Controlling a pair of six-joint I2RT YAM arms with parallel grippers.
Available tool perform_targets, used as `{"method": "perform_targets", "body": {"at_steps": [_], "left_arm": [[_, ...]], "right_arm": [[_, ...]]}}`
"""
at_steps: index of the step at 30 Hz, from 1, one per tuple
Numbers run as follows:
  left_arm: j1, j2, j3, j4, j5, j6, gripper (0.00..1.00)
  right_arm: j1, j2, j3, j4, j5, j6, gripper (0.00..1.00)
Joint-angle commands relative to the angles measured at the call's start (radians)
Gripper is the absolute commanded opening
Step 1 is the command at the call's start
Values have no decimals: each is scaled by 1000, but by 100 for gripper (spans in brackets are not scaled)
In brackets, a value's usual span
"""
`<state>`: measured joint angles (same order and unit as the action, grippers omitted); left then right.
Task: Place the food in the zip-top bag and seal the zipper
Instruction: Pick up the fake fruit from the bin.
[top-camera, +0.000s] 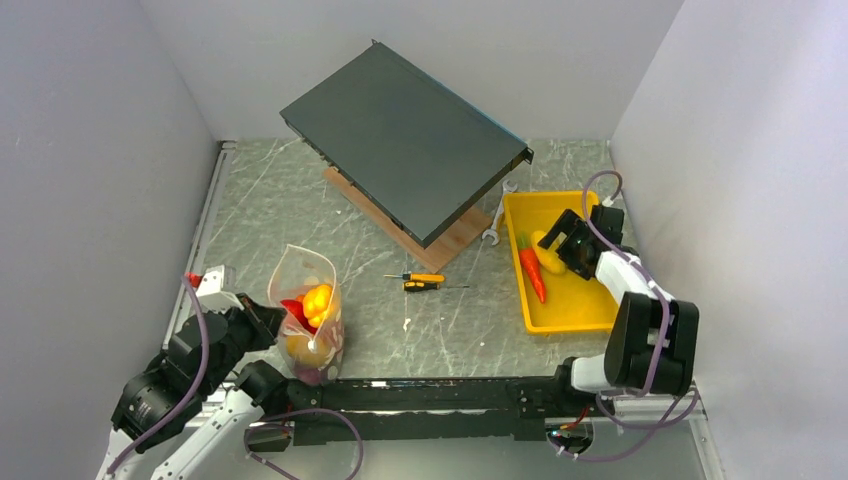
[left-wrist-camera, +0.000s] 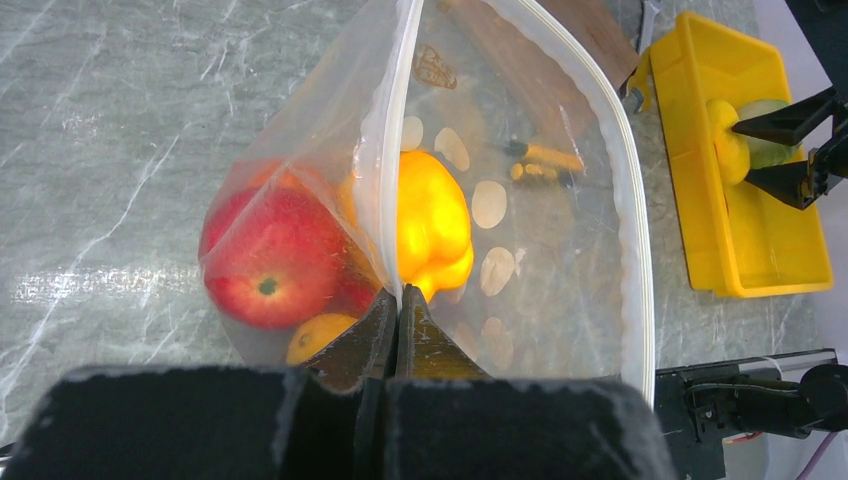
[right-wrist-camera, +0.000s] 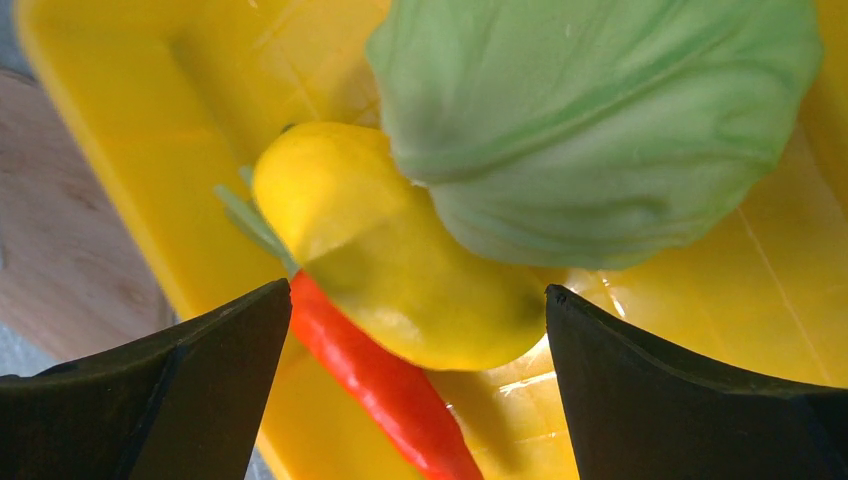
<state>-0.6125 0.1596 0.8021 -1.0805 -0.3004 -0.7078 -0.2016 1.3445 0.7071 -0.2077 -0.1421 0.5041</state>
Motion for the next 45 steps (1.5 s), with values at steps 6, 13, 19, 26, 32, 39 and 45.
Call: {"method": "perform_targets", "body": {"at_steps": [6, 13, 19, 26, 32, 39, 45], "left_arm": [[-3, 26, -1, 34, 15, 21, 0], [-3, 18, -1, 33, 12, 17, 0], [-2, 20, -1, 34, 13, 19, 0], [-2, 34, -1, 36, 20, 25, 0], [-3, 26, 0, 37, 22, 27, 0], [-2, 20, -1, 40, 22, 29, 0], [-3, 17, -2, 42, 24, 30, 0]], "right_arm": [[45, 138, 77, 20, 85, -31, 96], [112, 142, 93, 9, 163, -44, 85], [113, 90, 94, -30, 196, -47, 46], [113, -17, 122, -99, 211, -34, 23], [113, -162, 183, -183, 191, 4, 0], [113, -379, 325, -247, 82, 83, 0], [134, -477, 396, -175, -115, 207, 0]]}}
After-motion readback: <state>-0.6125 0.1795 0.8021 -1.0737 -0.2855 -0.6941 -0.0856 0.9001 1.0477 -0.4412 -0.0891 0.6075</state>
